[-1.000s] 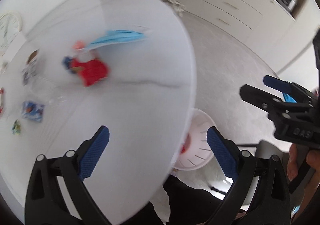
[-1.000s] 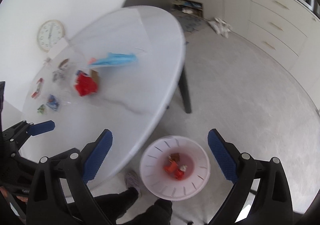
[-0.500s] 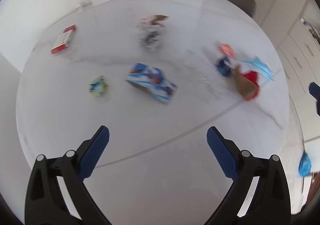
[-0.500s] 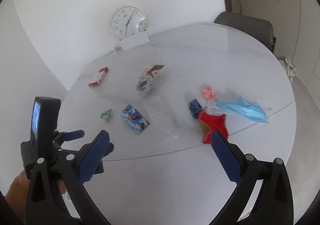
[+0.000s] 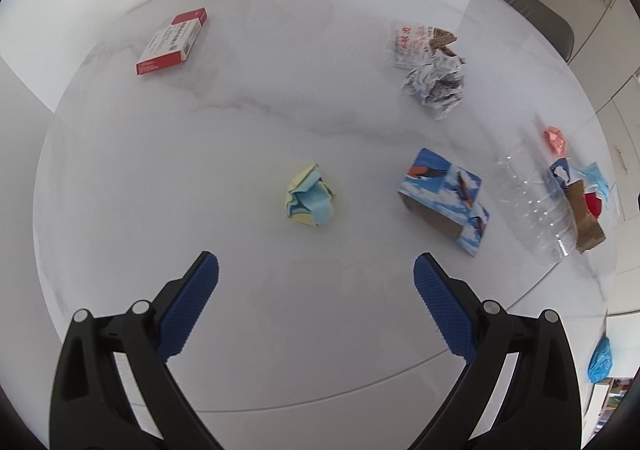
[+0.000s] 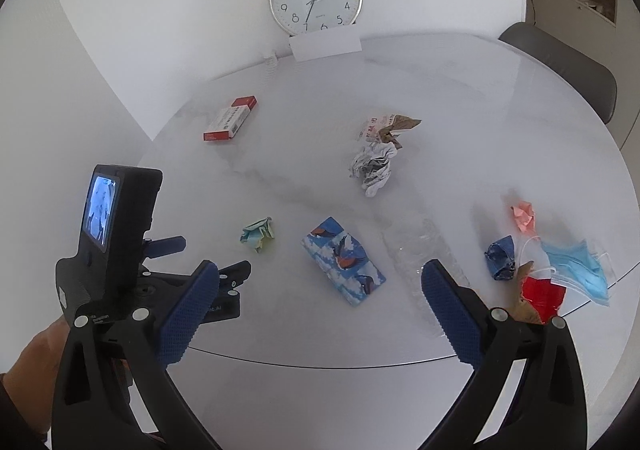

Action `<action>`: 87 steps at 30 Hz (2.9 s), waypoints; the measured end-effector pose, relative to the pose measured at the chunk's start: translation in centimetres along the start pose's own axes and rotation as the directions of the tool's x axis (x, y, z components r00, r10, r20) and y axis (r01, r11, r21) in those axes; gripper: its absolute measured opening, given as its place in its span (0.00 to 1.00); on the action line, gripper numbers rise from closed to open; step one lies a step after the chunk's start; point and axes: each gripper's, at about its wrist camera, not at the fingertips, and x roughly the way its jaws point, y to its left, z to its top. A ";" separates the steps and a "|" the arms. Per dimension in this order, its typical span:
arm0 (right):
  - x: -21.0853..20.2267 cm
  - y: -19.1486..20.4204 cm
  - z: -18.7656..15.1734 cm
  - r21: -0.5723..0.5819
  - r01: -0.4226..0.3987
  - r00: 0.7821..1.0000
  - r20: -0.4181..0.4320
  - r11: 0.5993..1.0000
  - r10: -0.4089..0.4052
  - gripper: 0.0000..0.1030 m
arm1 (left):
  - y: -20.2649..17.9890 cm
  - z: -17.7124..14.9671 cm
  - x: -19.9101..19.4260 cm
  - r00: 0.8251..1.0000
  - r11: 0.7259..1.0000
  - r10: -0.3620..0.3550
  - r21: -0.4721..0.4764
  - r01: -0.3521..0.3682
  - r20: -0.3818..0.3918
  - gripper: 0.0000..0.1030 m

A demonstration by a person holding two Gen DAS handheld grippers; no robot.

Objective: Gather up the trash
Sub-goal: 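Grasp the yellow-blue crumpled paper with the left tool, then grasp the blue-and-white box with the right tool while the left tool holds the paper, then carry both items over the white bin and open both tools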

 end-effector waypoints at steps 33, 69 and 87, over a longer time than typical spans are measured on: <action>8.5 0.7 1.0 -0.110 -0.005 0.993 -0.121 0.994 -0.008 0.98 | 0.5 3.7 5.6 1.000 0.999 -0.004 0.034 0.004 0.008 0.31; -0.8 -4.6 -6.1 -0.051 -0.041 0.995 -0.092 0.998 0.036 0.53 | -4.4 -2.5 -6.3 0.990 0.975 -0.127 0.192 0.112 0.065 0.31; -11.8 -27.9 -33.2 0.492 0.351 0.930 -0.283 0.797 -0.236 0.61 | -34.2 -17.0 -9.0 0.910 0.603 -0.351 0.690 0.401 -0.222 0.31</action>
